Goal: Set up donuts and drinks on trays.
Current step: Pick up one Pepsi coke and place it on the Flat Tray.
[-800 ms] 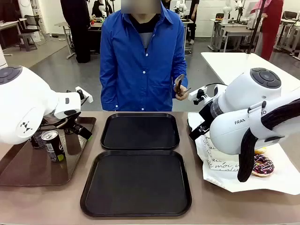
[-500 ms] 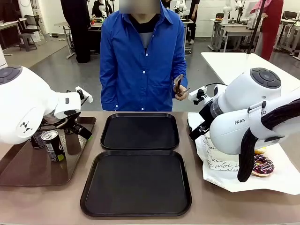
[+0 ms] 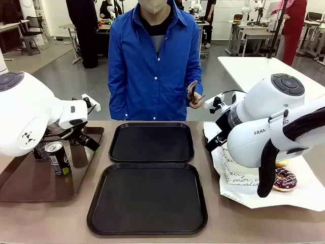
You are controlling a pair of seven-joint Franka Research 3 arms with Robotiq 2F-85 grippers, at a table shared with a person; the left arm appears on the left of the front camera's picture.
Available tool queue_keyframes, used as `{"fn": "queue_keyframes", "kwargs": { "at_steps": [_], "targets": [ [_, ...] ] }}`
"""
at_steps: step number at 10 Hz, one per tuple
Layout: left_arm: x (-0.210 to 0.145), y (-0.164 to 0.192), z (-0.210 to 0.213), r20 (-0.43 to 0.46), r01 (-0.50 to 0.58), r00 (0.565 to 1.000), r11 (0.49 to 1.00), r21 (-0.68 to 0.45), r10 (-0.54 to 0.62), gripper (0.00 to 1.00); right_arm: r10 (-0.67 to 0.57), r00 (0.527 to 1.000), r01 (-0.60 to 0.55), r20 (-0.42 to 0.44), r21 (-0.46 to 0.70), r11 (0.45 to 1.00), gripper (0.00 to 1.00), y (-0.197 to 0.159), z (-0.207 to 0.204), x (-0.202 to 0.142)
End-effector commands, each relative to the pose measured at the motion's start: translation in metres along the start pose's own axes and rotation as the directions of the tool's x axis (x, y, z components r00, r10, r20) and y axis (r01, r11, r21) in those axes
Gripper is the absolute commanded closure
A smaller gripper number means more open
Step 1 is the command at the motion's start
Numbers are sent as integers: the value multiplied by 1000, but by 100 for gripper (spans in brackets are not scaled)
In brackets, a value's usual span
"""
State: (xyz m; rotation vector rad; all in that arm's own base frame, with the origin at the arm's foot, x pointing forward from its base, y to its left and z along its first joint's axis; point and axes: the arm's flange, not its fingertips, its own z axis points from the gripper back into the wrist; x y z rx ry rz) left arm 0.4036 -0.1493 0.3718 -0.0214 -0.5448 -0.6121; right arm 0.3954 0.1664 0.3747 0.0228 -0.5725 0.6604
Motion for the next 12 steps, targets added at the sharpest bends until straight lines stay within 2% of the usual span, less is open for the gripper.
{"fn": "queue_keyframes", "kwargs": {
  "at_steps": [1,6,7,9,11,12],
  "targets": [
    [0,0,0,0,0,1000,1000,0,0,0,0,1000,0,0,0,1000,0,0,0,0],
    [0,0,0,0,0,1000,1000,0,0,0,0,1000,0,0,0,1000,0,0,0,0],
    [-17,-9,30,23,12,1000,1000,-8,-11,0,17,1000,-17,0,-38,999,0,15,31,-16],
    [-59,-17,78,22,39,999,999,-22,-38,0,19,1000,-19,-13,-34,999,0,35,82,-63],
    [-115,-28,122,-47,34,998,998,-62,-36,0,5,995,0,-98,49,999,0,55,123,-125],
    [-137,-32,131,-115,37,992,998,-57,-43,0,-13,987,22,-158,56,998,0,63,130,-146]
  ]
}}
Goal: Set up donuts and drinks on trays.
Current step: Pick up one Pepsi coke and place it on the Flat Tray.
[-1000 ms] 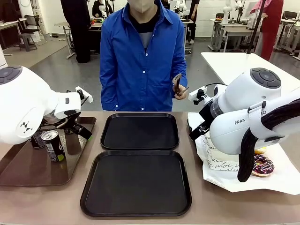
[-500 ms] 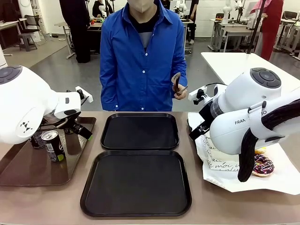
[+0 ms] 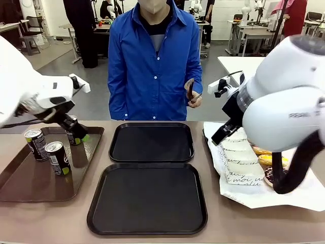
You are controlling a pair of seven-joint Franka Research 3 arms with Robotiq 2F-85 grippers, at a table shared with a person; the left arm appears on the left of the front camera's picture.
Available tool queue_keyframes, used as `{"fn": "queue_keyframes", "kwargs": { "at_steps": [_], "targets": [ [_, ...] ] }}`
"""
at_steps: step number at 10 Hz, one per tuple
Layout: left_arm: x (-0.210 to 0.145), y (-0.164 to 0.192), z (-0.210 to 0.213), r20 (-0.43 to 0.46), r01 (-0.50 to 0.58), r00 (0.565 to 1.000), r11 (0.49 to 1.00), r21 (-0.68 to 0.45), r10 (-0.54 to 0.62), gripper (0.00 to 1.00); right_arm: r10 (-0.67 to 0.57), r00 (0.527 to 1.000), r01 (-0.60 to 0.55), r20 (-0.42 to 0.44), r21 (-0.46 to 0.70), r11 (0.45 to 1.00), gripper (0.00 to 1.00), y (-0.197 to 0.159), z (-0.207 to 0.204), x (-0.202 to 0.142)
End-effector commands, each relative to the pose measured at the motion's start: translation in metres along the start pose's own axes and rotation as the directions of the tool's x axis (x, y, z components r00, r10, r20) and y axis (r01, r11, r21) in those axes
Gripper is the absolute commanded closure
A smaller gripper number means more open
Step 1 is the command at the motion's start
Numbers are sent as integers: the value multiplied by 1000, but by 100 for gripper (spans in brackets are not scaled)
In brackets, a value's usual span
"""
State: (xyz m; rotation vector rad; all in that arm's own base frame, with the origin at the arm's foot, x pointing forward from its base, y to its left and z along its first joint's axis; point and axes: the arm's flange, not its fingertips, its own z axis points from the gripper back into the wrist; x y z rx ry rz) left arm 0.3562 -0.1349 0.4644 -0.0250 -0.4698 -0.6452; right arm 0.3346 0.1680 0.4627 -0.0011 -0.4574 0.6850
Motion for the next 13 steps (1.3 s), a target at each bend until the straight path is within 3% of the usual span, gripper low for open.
{"fn": "queue_keyframes", "kwargs": {
  "at_steps": [1,2,3,4,5,8,9,10,11,12,13],
  "targets": [
    [-153,-39,16,-90,12,996,999,-52,-16,0,-48,994,57,-98,96,994,0,50,6,-167],
    [-157,-40,15,-125,15,992,997,-70,-24,0,-65,988,83,-137,128,988,0,46,-2,-169],
    [-152,-36,10,-112,-5,994,998,-65,-3,0,-92,989,105,-118,110,988,0,33,-11,-157],
    [-24,-6,35,-115,-1,993,999,-40,-4,0,-71,988,55,-137,-118,992,0,13,-28,-133],
    [-24,-6,35,-115,-1,993,999,-40,-4,0,-44,988,60,-147,104,993,0,14,37,-31],
    [-28,-7,43,-133,1,991,999,-40,-6,0,-51,986,60,-157,53,997,0,3,35,-33],
    [-31,13,48,-16,-176,984,940,-292,179,0,-236,971,233,-24,296,927,0,-13,46,-43],
    [-45,29,56,18,-317,926,801,-508,377,0,-378,925,330,32,427,842,0,-36,53,-65],
    [-61,42,59,20,-358,866,647,-674,500,0,-518,854,412,52,543,732,0,-67,60,-93],
    [-72,53,59,11,-375,815,542,-752,580,0,-600,797,433,73,624,651,0,-93,64,-120],
    [-83,66,56,-21,-388,776,451,-804,630,0,-714,697,463,69,717,521,0,-116,65,-151]
  ]
}}
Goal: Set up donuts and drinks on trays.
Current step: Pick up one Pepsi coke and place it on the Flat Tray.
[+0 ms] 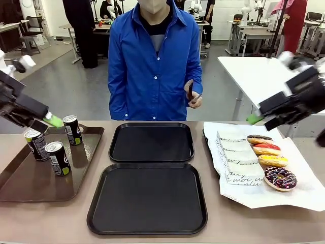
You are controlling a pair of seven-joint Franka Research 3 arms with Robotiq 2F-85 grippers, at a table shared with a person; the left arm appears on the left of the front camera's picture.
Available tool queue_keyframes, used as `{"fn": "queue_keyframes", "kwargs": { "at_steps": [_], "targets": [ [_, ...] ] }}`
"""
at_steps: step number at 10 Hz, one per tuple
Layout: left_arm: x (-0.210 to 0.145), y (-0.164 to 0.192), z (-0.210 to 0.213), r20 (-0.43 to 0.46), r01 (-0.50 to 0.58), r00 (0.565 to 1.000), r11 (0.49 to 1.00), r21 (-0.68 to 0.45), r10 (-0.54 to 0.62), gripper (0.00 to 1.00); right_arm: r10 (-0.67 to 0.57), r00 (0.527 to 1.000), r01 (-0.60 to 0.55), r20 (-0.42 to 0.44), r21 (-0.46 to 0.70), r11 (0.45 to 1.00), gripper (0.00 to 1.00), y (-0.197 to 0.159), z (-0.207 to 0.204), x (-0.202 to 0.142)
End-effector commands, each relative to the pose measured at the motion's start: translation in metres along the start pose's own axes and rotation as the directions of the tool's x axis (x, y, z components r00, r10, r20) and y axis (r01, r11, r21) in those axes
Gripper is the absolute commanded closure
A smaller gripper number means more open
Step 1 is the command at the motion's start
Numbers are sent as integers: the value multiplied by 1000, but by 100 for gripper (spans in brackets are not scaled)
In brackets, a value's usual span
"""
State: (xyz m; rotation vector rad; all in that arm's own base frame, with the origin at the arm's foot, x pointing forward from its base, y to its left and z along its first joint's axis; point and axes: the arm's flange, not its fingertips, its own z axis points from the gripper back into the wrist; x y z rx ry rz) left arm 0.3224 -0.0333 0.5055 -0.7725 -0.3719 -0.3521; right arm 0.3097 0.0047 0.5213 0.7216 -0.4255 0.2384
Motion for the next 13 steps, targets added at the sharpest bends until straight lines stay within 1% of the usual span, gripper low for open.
{"fn": "queue_keyframes", "kwargs": {
  "at_steps": [1,2,3,4,5,6,7,8,10,11,13],
  "targets": [
    [-22,30,4,123,-211,958,927,-310,259,0,-255,951,181,175,355,917,0,-63,20,-71],
    [-27,44,15,127,-255,941,905,-341,313,0,-332,938,248,102,470,847,0,-90,37,-93],
    [-35,59,27,98,-306,923,865,-398,371,0,-387,922,321,13,532,783,0,-118,50,-111],
    [-40,70,39,72,-345,911,844,-411,407,0,-419,907,382,-47,510,771,0,-138,54,-118],
    [-44,84,49,8,-410,896,832,-373,445,0,-424,902,408,-85,490,770,0,-148,58,-119],
    [-46,99,57,-34,-460,878,823,-332,477,0,-422,900,424,-107,439,792,0,-153,65,-117],
    [-49,113,67,-37,-497,859,817,-292,510,0,-421,901,424,-102,415,805,0,-155,72,-117],
    [-57,125,78,-30,-518,845,803,-296,534,0,-428,900,423,-83,406,810,0,-159,81,-121],
    [-80,148,94,10,-583,794,767,-266,607,0,-474,880,439,-16,407,801,0,-172,96,-133],
    [-88,159,97,30,-601,776,754,-265,629,0,-500,865,447,33,402,799,0,-177,103,-137],
    [-94,166,102,47,-607,768,750,-263,638,0,-518,853,455,63,397,797,0,-177,111,-139]
  ]
}}
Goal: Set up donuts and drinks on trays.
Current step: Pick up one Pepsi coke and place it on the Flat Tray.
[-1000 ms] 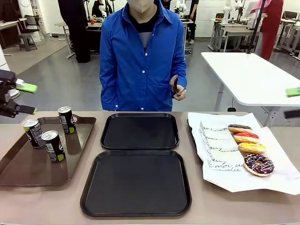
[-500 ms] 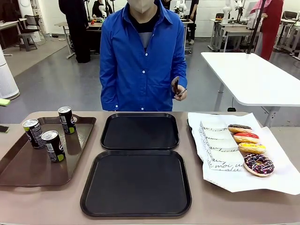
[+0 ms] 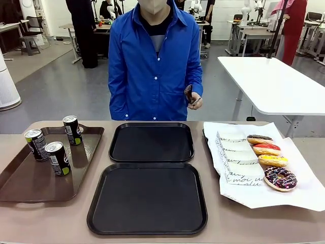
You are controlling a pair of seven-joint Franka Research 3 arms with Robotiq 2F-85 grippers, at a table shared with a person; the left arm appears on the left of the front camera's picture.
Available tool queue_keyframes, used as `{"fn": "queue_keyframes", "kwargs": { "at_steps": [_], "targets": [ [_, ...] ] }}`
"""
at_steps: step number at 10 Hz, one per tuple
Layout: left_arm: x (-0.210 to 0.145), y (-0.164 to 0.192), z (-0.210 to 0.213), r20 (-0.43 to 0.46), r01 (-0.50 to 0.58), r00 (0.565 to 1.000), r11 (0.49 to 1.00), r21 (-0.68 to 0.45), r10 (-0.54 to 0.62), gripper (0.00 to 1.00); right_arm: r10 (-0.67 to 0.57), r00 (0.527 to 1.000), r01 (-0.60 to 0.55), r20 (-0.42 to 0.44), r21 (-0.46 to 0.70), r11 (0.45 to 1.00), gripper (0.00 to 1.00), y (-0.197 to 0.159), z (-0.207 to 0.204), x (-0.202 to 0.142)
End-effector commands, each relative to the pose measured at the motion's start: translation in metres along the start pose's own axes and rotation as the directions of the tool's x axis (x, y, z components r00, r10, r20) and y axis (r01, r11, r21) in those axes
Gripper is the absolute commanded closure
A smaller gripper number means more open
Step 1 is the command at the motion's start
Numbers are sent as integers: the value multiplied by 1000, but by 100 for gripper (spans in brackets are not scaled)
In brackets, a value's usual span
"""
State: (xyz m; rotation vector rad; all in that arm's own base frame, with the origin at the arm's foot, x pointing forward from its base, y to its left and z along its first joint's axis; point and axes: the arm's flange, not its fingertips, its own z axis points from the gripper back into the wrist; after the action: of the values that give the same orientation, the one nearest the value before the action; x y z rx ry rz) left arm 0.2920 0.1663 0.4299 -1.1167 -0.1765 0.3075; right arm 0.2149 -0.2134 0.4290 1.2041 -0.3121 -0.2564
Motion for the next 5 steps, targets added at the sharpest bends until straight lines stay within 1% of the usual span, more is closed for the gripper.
{"fn": "queue_keyframes", "kwargs": {
  "at_steps": [1,2,3,4,5],
  "targets": [
    [-1,-1,2,8,15,1000,1000,23,-16,0,18,999,-18,38,-7,1000,0,4,-5,2],
    [-7,-7,-2,12,56,998,998,19,-57,0,16,999,-16,43,-11,1000,0,5,-9,3],
    [0,1,2,6,-2,1000,1000,2,2,0,-14,1000,15,24,-69,997,0,5,-26,0],
    [0,1,2,6,-2,1000,1000,2,2,0,0,1000,1,21,-6,1000,0,1,4,1],
    [0,1,2,6,-2,1000,1000,2,2,0,0,1000,1,21,-6,1000,0,1,4,1]
  ]
}}
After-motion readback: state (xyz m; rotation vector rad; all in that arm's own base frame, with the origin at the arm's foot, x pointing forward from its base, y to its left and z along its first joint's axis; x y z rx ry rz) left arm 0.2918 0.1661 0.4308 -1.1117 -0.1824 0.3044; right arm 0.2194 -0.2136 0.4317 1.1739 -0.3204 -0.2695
